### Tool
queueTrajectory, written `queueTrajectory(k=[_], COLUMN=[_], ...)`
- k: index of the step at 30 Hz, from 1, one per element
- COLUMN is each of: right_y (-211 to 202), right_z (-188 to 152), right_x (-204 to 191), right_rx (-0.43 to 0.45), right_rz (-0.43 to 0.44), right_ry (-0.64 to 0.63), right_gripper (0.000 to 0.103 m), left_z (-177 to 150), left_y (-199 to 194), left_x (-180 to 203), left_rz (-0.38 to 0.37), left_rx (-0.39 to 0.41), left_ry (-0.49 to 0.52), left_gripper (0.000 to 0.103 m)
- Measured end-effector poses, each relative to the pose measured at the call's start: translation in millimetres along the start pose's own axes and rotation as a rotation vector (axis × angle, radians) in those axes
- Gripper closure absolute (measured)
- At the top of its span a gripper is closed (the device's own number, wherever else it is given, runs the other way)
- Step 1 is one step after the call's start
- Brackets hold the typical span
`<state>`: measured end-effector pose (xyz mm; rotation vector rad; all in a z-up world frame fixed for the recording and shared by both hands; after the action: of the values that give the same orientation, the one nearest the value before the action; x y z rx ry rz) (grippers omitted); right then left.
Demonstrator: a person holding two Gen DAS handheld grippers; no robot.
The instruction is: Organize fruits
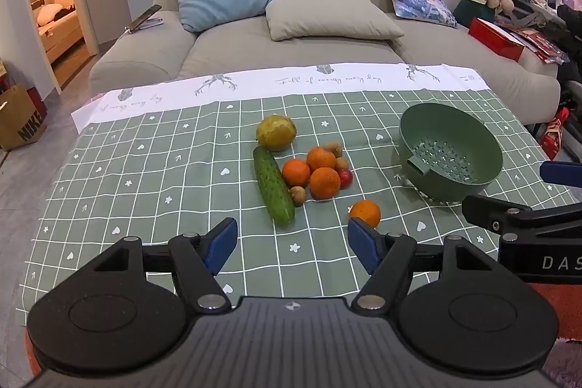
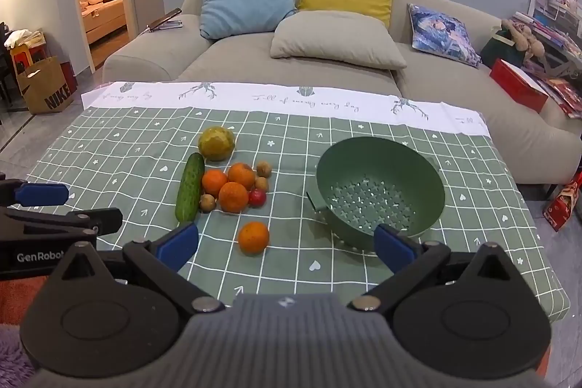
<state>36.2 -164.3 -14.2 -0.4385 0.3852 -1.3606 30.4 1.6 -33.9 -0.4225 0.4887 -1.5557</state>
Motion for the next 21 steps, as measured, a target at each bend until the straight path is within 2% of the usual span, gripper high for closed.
queueTrajectory(k=[21], right_y=[5.6], right_z=[-3.2], right_x=[0.2], right_rx=[-0.025], right_rz=[0.003], right_ry=[0.006], right_gripper=[0.005], left_z=[-0.9], left_y=[2.3], left_x=[1.5], left_rz=[0.001], left_rx=[-0.007], left_ry=[0.0], left_gripper=[0.022])
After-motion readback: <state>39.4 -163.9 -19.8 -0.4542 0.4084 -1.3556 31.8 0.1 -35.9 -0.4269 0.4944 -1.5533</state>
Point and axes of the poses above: each gripper's, at about its wrist camera, not at the fingertips, and y roughly the way its jaws point, x to its right, z to its top, the point moved 4 cm from there along y, roughly the way its jaws point, and after that the axes turned 14 degrees about x, right-handed, at the moved point
